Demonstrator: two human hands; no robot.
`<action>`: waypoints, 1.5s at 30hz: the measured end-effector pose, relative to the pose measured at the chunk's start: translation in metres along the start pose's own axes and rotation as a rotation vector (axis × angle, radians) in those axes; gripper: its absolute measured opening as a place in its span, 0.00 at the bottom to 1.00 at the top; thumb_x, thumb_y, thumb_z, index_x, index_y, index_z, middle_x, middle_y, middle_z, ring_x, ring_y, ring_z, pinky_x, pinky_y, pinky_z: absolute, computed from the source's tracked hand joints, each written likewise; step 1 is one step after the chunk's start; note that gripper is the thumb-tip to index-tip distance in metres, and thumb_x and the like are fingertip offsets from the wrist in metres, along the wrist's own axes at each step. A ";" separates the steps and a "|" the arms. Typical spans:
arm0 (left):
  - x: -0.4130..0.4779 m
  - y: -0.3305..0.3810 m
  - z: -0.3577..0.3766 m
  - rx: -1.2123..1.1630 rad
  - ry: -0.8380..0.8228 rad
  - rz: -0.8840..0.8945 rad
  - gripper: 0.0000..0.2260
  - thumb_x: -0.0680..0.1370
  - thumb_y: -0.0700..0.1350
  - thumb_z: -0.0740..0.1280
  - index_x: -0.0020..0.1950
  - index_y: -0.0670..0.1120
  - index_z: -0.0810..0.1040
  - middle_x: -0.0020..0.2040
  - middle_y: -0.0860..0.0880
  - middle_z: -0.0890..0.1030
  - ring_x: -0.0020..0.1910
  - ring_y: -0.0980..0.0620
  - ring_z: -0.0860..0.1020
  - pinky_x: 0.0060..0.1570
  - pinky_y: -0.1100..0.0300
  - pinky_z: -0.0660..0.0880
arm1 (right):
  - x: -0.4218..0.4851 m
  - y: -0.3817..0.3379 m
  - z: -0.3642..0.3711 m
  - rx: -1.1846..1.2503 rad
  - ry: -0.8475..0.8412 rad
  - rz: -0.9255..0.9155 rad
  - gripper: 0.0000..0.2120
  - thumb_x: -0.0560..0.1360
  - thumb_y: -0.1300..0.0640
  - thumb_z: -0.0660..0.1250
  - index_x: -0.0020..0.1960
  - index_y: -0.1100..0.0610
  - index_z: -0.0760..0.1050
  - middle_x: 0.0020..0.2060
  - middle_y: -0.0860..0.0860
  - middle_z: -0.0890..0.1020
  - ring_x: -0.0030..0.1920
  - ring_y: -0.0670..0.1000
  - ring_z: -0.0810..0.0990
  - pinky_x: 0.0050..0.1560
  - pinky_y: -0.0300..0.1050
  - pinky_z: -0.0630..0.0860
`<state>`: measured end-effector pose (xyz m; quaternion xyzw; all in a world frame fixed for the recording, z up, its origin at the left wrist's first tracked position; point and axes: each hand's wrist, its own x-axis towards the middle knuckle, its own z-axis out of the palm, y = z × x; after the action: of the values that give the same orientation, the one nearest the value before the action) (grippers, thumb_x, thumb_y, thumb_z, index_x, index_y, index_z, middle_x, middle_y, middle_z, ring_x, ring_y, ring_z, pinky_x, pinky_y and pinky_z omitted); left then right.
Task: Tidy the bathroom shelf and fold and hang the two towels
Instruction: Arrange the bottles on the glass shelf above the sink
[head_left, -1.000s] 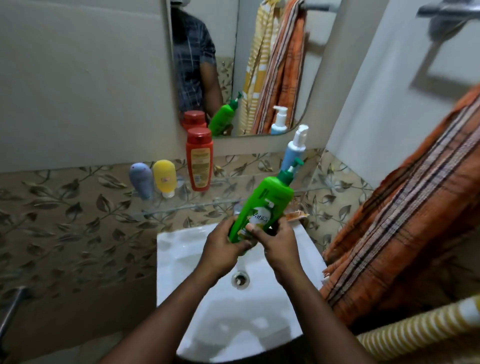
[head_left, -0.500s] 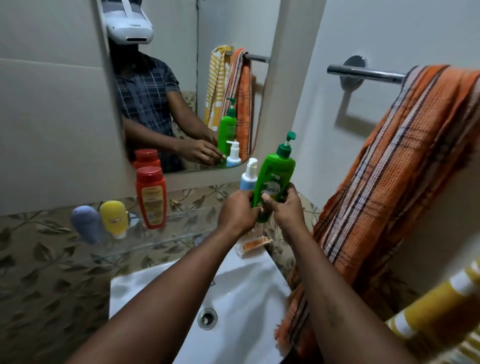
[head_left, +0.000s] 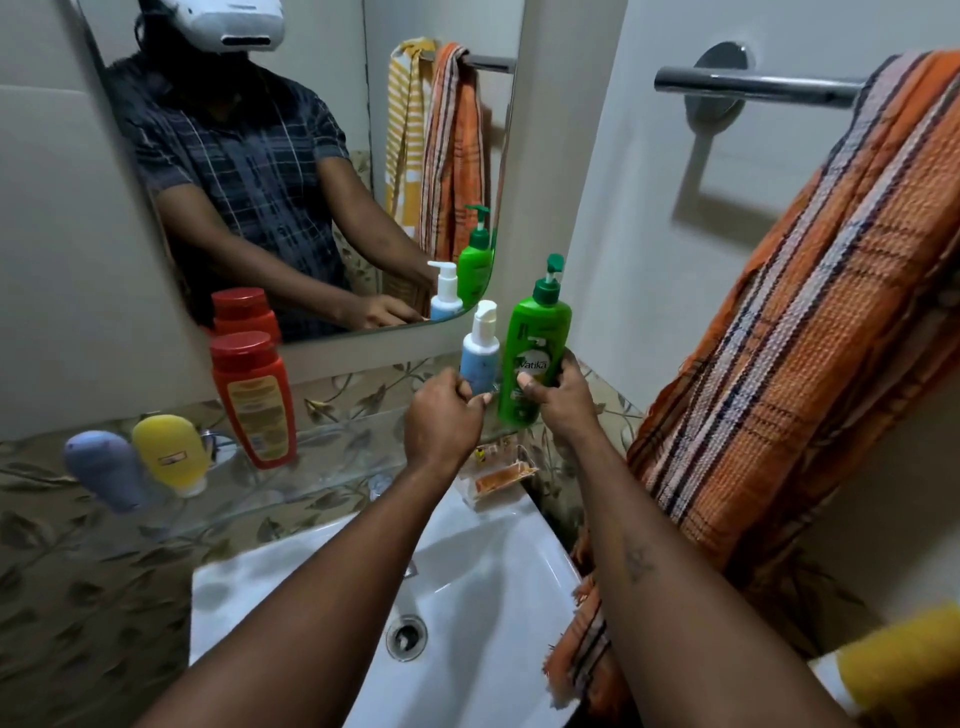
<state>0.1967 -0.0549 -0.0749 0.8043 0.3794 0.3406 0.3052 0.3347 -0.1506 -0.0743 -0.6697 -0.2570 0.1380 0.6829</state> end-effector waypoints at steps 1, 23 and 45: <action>0.004 -0.003 0.002 -0.010 -0.006 0.012 0.15 0.74 0.52 0.77 0.44 0.51 0.71 0.44 0.51 0.78 0.45 0.47 0.77 0.39 0.55 0.66 | 0.003 0.001 0.000 0.006 -0.013 -0.007 0.25 0.75 0.69 0.73 0.69 0.57 0.72 0.58 0.51 0.84 0.55 0.49 0.84 0.58 0.47 0.81; 0.027 -0.020 0.003 -0.027 -0.168 0.041 0.21 0.72 0.49 0.77 0.62 0.52 0.75 0.57 0.49 0.82 0.53 0.46 0.80 0.47 0.52 0.76 | 0.020 0.011 0.005 0.031 -0.197 0.046 0.27 0.73 0.61 0.73 0.71 0.56 0.73 0.64 0.54 0.83 0.67 0.57 0.80 0.69 0.57 0.77; 0.019 -0.026 0.006 0.030 -0.141 -0.006 0.28 0.71 0.54 0.81 0.66 0.50 0.74 0.60 0.48 0.83 0.56 0.45 0.81 0.51 0.48 0.79 | -0.051 0.018 0.030 -0.095 0.313 -0.117 0.20 0.73 0.61 0.78 0.62 0.51 0.75 0.50 0.49 0.82 0.48 0.50 0.82 0.52 0.39 0.81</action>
<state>0.2002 -0.0274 -0.0919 0.8296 0.3645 0.2763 0.3203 0.2794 -0.1510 -0.1009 -0.6983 -0.1925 -0.0204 0.6892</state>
